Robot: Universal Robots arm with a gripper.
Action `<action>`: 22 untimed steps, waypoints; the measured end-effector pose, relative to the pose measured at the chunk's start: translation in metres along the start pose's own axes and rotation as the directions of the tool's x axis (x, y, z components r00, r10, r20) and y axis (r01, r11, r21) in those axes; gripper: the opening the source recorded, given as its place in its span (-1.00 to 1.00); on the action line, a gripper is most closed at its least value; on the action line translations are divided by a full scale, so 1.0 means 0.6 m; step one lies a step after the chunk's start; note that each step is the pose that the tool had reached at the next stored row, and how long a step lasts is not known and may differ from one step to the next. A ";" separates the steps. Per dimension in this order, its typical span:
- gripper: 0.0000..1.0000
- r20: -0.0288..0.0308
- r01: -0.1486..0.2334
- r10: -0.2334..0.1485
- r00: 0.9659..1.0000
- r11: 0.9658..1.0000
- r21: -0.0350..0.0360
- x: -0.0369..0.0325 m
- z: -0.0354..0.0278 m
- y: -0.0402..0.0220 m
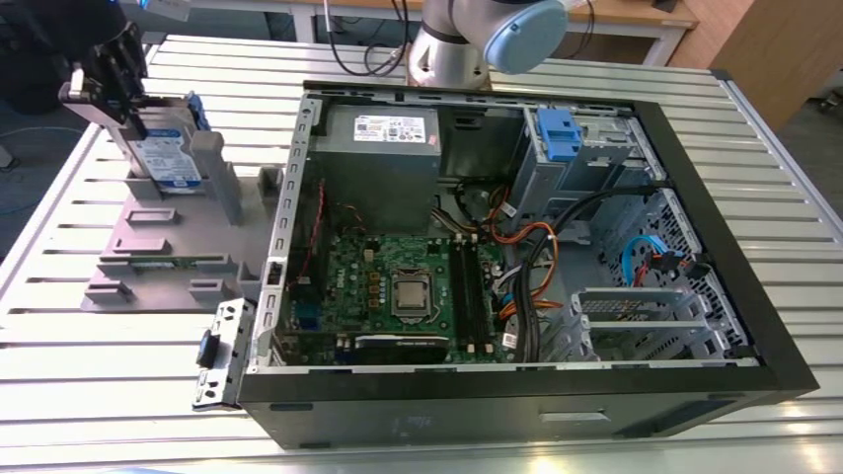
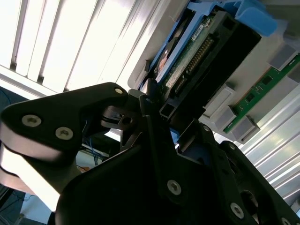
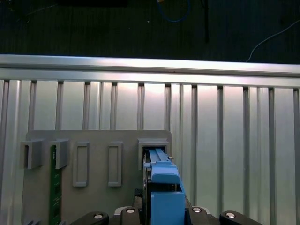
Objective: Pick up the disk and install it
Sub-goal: 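Pick up the disk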
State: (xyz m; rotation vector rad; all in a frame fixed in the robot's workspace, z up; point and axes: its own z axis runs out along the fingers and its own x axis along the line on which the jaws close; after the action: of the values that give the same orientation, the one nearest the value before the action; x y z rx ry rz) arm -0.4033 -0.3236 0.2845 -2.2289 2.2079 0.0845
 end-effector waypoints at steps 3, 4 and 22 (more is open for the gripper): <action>-0.26 0.000 0.000 0.000 1.000 1.000 0.000 0.000 -0.001 0.000; -0.26 0.000 0.000 0.000 1.000 1.000 0.000 0.000 -0.002 0.000; -0.26 0.000 0.000 0.000 1.000 1.000 0.000 0.000 -0.009 0.000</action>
State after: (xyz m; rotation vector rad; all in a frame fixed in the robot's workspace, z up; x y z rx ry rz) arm -0.4033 -0.3236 0.2899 -2.2290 2.2080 0.0845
